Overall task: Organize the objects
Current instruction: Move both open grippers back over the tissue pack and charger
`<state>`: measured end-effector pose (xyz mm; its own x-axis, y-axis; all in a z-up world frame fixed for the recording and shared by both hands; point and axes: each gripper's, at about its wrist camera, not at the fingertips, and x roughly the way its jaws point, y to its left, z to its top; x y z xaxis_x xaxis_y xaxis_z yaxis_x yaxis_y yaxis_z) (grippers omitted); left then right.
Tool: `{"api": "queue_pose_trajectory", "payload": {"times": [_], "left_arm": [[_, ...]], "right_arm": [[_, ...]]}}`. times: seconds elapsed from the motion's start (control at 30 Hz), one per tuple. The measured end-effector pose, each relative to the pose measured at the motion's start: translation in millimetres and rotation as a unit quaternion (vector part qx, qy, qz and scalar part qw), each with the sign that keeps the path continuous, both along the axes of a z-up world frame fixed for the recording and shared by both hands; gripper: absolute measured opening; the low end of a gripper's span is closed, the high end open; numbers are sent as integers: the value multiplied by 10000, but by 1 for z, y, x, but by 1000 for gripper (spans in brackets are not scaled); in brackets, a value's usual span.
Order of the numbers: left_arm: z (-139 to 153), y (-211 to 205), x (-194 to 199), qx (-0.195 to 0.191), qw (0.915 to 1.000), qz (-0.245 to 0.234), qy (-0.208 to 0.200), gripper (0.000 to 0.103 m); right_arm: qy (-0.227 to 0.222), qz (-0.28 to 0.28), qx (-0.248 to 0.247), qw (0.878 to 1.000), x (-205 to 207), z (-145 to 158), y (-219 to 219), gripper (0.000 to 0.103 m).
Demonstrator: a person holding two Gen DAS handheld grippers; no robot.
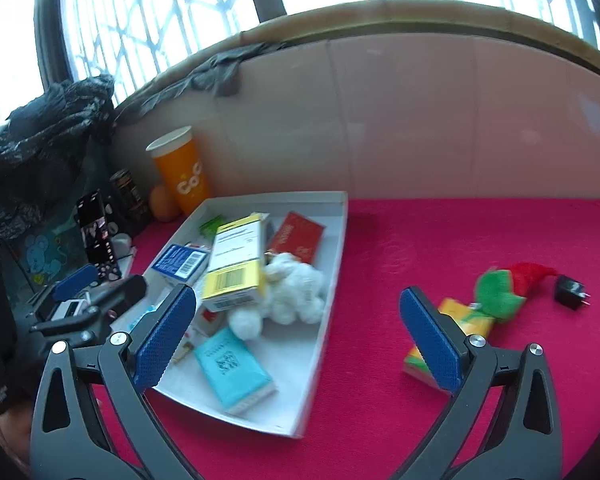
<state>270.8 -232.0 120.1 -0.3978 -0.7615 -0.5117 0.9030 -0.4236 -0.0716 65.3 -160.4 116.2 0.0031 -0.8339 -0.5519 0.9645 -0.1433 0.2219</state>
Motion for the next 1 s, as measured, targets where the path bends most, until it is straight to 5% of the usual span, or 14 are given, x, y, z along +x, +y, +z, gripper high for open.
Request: {"api": "queue_pose_trajectory", "payload": {"times": [0.4, 0.67, 0.87, 1.0], "left_arm": [[-6, 36, -63, 101, 9952, -924, -304, 103], [-29, 63, -151, 870, 9711, -2186, -397, 103], [-55, 59, -215, 1295, 9609, -2307, -824, 103], [-70, 53, -239, 1383, 9617, -2119, -1056, 103]], "right_arm": [[-329, -1506, -235, 9878, -112, -2, 88, 103], [-47, -2380, 371, 9705, -189, -31, 116, 103], [310, -1892, 953, 9768, -237, -49, 79, 103], [798, -1145, 1122, 9838, -249, -58, 39, 103]]}}
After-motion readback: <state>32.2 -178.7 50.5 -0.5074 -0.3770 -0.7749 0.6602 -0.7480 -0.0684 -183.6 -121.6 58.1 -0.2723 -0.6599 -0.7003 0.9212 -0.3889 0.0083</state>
